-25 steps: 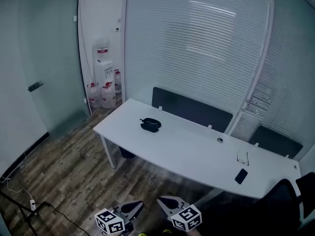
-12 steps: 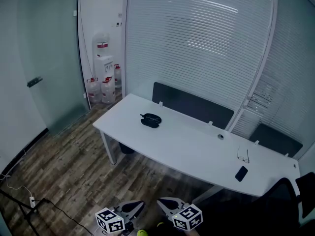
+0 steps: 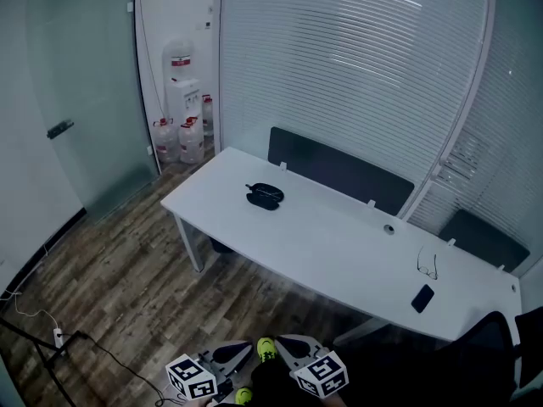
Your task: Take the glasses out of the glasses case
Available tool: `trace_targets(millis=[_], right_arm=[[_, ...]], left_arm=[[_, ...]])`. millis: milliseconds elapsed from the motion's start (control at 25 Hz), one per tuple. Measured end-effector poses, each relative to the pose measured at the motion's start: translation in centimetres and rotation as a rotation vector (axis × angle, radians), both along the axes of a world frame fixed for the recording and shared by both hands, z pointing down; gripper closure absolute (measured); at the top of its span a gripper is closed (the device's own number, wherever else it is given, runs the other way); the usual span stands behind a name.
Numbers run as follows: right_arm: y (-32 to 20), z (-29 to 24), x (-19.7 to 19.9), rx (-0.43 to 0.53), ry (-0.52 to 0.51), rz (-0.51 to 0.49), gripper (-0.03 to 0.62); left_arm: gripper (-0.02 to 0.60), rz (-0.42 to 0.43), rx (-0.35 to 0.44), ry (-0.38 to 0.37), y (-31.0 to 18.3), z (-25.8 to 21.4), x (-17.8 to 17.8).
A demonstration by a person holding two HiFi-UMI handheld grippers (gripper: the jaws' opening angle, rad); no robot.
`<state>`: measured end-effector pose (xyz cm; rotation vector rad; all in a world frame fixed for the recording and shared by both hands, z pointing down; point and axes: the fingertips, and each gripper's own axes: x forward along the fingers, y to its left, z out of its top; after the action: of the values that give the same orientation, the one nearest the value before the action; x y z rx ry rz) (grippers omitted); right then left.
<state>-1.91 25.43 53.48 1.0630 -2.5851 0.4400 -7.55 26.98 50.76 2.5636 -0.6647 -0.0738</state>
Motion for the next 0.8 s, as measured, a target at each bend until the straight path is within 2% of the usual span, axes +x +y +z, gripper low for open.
trace_targets(millis=[200,440,800], right_arm=[[-3.4,0.2,-0.5,-0.005,-0.014,-0.025,0.576],[-7.6,0.7,-1.7,-0.007,-0.023,-0.073,0.574],[-13.8,1.4,-1.7,-0.042,-0.040,-0.120,0.572]], left_arm=[[0.578,-0.073,-0.027,0.019,-2.8,-0.1,-1.2],[0.578,-0.174,0.000,-0.032,-6.4,0.7,-2.0],[0.578,-0.125,-0.033,-0.054,-12.9,1.2,1.1]])
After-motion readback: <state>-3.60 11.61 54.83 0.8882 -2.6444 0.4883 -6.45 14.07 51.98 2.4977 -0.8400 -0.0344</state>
